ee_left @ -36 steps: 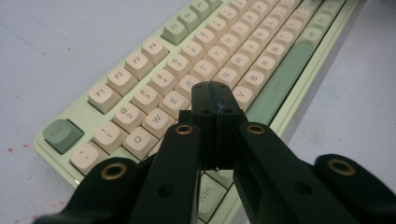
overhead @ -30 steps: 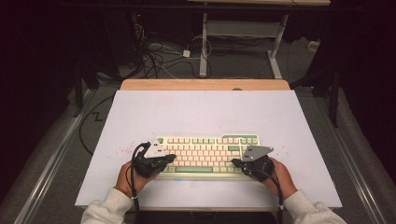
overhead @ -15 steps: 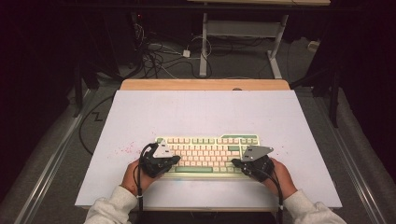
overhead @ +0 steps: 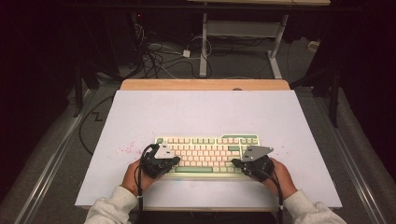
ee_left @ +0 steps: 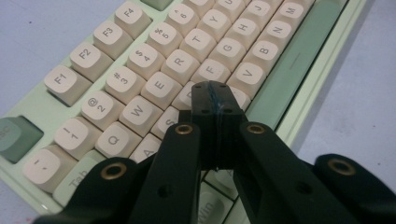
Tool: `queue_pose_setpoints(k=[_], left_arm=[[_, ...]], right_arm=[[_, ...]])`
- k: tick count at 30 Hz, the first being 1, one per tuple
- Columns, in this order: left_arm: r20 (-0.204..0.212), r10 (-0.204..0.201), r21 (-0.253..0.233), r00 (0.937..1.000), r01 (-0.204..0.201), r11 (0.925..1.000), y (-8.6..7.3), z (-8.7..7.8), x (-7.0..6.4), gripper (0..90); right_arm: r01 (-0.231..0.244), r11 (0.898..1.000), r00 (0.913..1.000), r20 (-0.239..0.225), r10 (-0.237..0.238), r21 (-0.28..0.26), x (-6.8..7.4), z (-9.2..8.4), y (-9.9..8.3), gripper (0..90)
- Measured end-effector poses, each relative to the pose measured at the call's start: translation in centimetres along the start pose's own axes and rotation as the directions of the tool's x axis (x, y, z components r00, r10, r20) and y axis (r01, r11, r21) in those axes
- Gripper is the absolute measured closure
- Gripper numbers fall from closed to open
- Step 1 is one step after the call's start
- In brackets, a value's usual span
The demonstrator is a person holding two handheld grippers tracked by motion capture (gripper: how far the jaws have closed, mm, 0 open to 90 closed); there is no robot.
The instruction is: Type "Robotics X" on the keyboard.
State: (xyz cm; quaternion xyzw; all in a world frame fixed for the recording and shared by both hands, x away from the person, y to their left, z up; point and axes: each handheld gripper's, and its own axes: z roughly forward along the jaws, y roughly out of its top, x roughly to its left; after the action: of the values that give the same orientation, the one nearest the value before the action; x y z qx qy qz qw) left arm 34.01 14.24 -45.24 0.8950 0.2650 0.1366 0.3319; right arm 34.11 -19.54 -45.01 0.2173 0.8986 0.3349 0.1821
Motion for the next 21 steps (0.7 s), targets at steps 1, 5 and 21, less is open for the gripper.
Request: queue_pose_setpoints(k=[1, 5, 21], left_arm=[[-0.003, 0.0, -0.019, 1.0, 0.0, 0.9998, 0.0, -0.3, 0.1, 87.4], [-0.017, -0.007, -0.049, 0.9998, 0.006, 0.9988, 0.2, -1.1, 0.1, 87.4], [-0.042, -0.005, -0.093, 0.9991, 0.001, 0.9957, 0.1, -2.2, 0.2, 87.0]], right_arm=[[0.005, 1.0, 1.0, 0.001, -0.005, 0.002, 0.0, 0.0, 0.0, 90.0], [0.001, 1.0, 1.0, -0.001, -0.001, 0.001, 0.0, 0.0, 0.0, 90.0], [0.005, 1.0, 1.0, 0.002, -0.005, 0.001, 0.0, 0.0, 0.0, 90.0]])
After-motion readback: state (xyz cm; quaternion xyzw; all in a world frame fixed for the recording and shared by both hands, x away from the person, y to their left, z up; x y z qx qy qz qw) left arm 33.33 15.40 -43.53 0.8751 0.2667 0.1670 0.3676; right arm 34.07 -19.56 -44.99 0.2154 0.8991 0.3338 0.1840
